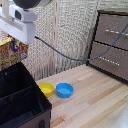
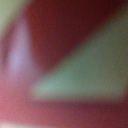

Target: Kindly direct your grabber toward the cereal bar. Delicately grip the cereal bar using your grabber. Transport the clutched cereal bar to the rear part of the organizer. Set the cereal bar down and place it in the rear section of the organizer.

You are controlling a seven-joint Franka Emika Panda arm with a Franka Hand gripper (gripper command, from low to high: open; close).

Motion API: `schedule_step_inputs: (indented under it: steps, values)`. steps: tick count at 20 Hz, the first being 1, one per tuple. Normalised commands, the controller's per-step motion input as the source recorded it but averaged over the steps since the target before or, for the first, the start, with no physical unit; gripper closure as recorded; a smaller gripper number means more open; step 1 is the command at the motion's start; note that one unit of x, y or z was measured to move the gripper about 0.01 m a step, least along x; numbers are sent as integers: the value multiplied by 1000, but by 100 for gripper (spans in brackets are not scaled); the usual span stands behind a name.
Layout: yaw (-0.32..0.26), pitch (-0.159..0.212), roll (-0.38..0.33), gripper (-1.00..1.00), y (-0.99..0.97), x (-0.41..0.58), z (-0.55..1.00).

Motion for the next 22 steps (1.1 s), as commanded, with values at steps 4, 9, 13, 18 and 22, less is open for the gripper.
schedule_step_inputs:
  steps: [4,9,13,18,22]
  values:
    - [-114,148,0,100,603,181,-51]
    - [-98,175,-12,100,528,262,-187]
    - [-94,123,-27,-100,130,381,-81]
    - [-62,42,4,-100,0,327,6]
    - [-5,35,28,-100,-52,136,167]
